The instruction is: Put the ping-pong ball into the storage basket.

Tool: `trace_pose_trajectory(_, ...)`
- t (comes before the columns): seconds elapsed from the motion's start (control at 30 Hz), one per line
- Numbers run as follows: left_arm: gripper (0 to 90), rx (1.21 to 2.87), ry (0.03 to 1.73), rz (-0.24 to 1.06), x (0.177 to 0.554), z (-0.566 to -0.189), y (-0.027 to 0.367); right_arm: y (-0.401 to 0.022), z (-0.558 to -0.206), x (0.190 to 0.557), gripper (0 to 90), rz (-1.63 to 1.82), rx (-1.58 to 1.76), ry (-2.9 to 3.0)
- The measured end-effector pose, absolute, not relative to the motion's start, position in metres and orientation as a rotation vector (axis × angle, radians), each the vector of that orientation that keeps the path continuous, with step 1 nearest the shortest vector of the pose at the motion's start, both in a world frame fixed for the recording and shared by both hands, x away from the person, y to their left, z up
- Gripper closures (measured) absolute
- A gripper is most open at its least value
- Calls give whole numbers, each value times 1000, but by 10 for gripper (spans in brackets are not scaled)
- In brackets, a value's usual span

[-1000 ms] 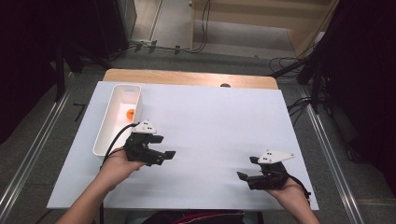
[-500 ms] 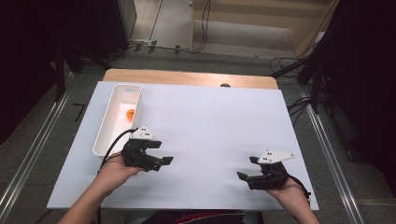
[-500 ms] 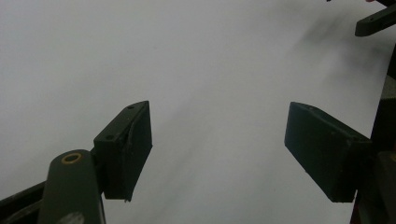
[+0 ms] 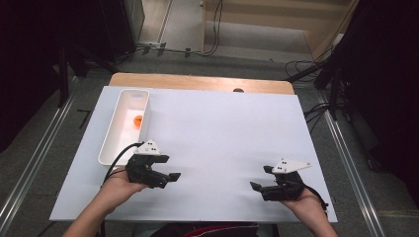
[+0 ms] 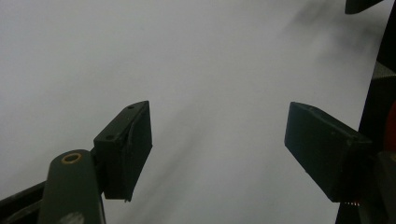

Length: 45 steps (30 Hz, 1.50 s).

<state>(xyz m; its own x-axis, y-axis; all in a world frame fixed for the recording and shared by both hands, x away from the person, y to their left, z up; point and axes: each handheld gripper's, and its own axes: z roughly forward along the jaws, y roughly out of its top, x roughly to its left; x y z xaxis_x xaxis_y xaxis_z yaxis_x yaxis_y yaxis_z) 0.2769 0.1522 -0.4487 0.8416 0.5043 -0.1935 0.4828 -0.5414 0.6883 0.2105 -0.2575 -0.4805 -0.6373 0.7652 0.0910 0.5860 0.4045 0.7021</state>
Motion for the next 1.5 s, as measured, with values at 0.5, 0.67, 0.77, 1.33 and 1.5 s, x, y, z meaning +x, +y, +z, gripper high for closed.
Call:
trace_pose_trajectory(0.5,229,2280,654,6,265,-459,154,-258,-481,211,221,1055,1192,2416)
trace_pose_trajectory(0.67,229,2266,671,7,265,-461,160,-259,-481,211,221,1058,1186,2411)
trace_pose_trajectory(0.77,229,2280,667,10,264,-463,162,-259,-480,211,221,1069,1189,2406)
trace_pose_trajectory(1.33,229,2316,636,6,258,-469,174,-258,-480,210,221,1057,1197,2411)
trace_pose_trajectory(1.5,228,2327,640,3,259,-470,176,-258,-480,210,221,1057,1186,2414)
